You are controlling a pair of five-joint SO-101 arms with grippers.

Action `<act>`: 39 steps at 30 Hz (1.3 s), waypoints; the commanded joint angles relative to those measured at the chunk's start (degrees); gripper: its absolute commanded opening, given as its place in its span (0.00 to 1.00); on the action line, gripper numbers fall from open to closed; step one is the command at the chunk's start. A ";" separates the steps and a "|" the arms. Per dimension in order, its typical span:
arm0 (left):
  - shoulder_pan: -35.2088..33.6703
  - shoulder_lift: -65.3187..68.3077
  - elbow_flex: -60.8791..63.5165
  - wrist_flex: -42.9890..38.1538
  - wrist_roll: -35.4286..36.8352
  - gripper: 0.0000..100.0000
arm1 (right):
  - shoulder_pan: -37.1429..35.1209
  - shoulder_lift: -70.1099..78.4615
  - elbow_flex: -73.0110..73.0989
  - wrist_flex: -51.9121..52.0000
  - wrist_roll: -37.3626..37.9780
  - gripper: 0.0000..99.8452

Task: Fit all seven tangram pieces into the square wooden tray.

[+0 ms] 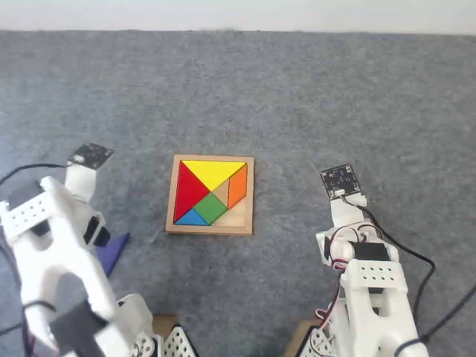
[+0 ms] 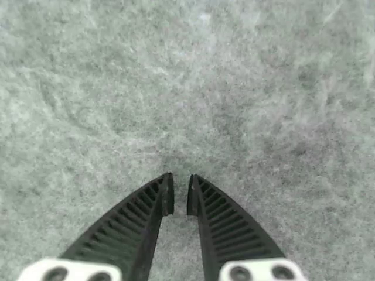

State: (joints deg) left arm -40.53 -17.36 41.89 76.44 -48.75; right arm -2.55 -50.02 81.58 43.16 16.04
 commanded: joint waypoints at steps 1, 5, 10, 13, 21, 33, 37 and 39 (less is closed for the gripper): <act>3.34 -10.99 -1.89 4.92 -0.35 0.15 | 0.48 -1.27 -0.35 -0.84 0.44 0.06; 3.25 -14.68 2.15 0.26 -0.35 0.16 | 0.48 -1.27 -0.35 -0.75 0.53 0.06; 0.79 -8.18 6.64 -8.88 -0.44 0.21 | 0.48 -1.27 -0.35 -0.75 0.53 0.06; 0.79 -1.32 4.70 -9.85 -0.62 0.21 | 0.48 -1.27 -0.35 -0.75 0.53 0.06; 1.14 15.47 -0.57 -11.43 -0.88 0.21 | 0.48 -1.27 -0.35 -0.66 0.53 0.06; 0.62 19.43 2.15 -10.55 -4.75 0.17 | 0.48 -1.27 -0.35 -0.75 0.53 0.06; 0.62 19.43 2.24 -6.77 -5.71 0.17 | 0.48 -1.27 -0.35 -0.75 0.53 0.06; 0.18 19.34 1.80 -7.21 -5.36 0.17 | 0.48 -1.27 -0.35 -0.75 0.53 0.06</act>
State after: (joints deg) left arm -39.74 0.48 43.12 68.35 -53.49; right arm -2.55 -50.02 81.58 43.16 16.04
